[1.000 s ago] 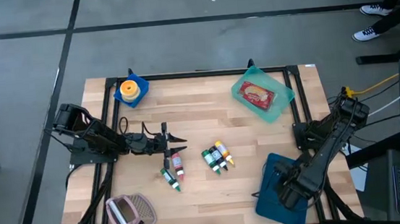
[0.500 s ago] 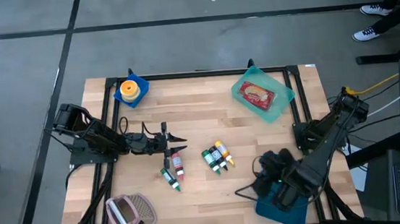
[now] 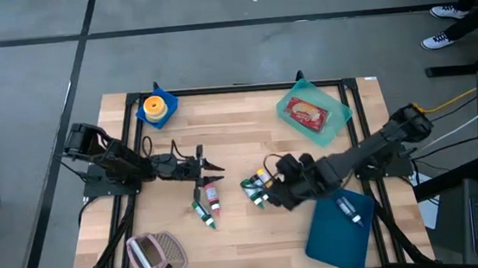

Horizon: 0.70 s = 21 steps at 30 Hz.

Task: Pick & Place Food Item
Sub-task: Put the yellow food coloring bottle into the bottom blue bin

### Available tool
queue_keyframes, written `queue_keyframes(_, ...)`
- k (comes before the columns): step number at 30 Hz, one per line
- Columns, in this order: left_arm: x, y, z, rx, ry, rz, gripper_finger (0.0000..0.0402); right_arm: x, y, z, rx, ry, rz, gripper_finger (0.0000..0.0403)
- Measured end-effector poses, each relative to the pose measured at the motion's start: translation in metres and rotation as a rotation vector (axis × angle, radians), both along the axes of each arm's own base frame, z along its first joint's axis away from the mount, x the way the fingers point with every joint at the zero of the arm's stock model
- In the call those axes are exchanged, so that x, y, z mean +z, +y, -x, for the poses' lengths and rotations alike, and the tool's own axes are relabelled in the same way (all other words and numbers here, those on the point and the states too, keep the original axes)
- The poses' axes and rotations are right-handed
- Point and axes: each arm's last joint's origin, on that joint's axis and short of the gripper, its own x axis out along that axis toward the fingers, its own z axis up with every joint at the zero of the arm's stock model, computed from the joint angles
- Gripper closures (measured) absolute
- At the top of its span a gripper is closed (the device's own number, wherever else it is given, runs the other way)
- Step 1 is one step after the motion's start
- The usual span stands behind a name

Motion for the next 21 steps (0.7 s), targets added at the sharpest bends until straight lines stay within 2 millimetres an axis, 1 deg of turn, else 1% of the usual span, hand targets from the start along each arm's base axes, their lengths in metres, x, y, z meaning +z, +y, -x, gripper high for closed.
queue_keyframes(4,0.000,0.012,-0.001,-0.028,0.003,0.001,0.0293,-0.022,-0.021,-0.007,0.007,0.025,-0.021,0.0202)
queue_keyframes(8,-0.002,0.023,0.002,-0.048,0.006,0.016,0.0293,-0.036,-0.034,-0.014,0.038,-0.011,-0.066,0.0202)
queue_keyframes(12,-0.003,0.034,0.017,-0.017,-0.054,0.029,0.0293,-0.049,-0.044,-0.015,0.039,-0.018,-0.088,0.0202)
queue_keyframes(16,-0.003,0.042,0.037,-0.008,-0.122,0.069,0.0293,-0.056,-0.050,-0.012,0.026,0.007,-0.093,0.0202)
queue_keyframes(18,-0.005,0.044,0.044,0.005,-0.114,0.076,0.0293,-0.058,-0.052,-0.012,0.024,0.007,-0.102,0.0202)
queue_keyframes(21,-0.009,0.044,0.048,0.014,-0.096,0.081,0.0293,-0.061,-0.056,-0.013,0.026,-0.002,-0.131,0.0202)
